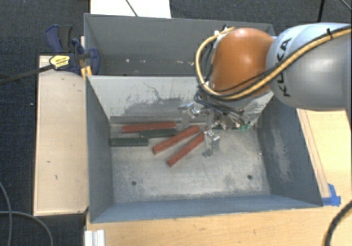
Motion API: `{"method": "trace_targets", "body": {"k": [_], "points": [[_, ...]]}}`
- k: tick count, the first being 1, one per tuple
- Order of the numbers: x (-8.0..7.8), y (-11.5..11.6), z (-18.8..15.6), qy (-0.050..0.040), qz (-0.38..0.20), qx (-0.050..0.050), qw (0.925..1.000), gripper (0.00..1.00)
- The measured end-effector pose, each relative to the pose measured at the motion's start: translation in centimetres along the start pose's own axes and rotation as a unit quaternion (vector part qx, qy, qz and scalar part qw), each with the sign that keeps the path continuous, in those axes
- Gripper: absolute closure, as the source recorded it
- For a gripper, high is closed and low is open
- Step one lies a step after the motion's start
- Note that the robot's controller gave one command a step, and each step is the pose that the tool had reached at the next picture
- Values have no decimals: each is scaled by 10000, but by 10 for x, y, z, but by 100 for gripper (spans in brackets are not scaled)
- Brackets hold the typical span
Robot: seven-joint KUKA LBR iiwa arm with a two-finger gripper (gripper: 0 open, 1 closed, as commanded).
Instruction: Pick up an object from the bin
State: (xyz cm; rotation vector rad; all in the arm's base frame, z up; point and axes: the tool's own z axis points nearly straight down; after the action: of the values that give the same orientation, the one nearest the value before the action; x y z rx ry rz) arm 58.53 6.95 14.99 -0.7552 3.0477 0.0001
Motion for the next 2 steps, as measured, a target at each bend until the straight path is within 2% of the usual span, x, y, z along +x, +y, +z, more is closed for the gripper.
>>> {"method": "trace_targets", "body": {"k": [1, 2], "points": [[-9, 27, 78, -12, -646, 0, 9979, 0], [-4, 16, 79, -18, -2217, 3, 9751, 100]]}}
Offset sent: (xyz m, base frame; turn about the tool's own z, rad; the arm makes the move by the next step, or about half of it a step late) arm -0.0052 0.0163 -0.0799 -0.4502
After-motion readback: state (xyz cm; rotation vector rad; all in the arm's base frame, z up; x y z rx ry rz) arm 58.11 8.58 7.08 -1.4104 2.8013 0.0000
